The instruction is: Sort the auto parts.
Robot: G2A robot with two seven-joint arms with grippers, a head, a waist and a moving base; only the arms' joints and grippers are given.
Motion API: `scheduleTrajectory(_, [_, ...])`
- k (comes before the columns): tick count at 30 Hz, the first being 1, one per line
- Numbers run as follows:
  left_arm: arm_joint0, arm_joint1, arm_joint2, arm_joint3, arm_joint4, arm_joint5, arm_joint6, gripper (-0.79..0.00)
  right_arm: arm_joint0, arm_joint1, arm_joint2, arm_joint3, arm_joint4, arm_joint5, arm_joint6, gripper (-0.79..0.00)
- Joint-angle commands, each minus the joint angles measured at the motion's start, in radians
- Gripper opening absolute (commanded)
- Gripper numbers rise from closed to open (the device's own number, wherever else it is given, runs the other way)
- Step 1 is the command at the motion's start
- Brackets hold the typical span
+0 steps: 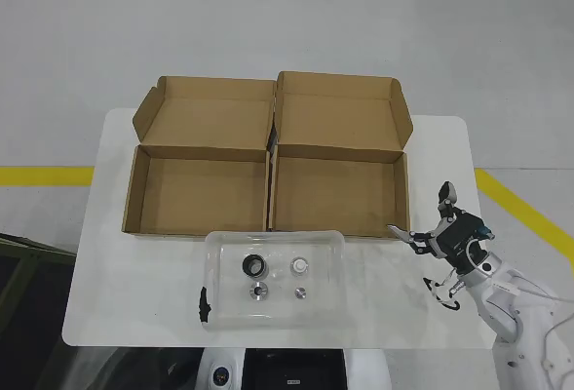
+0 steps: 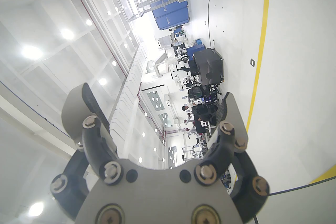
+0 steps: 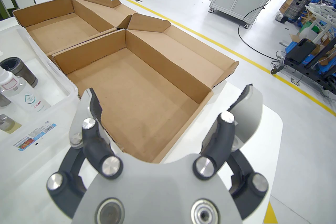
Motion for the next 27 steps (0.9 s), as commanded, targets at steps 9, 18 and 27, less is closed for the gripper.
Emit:
scheduleTrajectory(9, [0.0, 0.0, 0.0, 0.0, 0.0, 0.0, 0.0, 0.0, 0.0, 0.0, 0.0, 0.0, 0.0, 0.0, 0.0, 0.0])
scheduleTrajectory(18, [0.0, 0.0, 0.0, 0.0, 0.0, 0.0, 0.0, 0.0, 0.009, 0.002, -0.017, -0.006, 0.002, -0.01, 0.037, 0.0])
scheduleTrajectory(27, [0.0, 0.0, 0.0, 0.0, 0.0, 0.0, 0.0, 0.0, 0.081, 0.014, -0.119, -0.054, 0.079, -0.165, 0.228, 0.0])
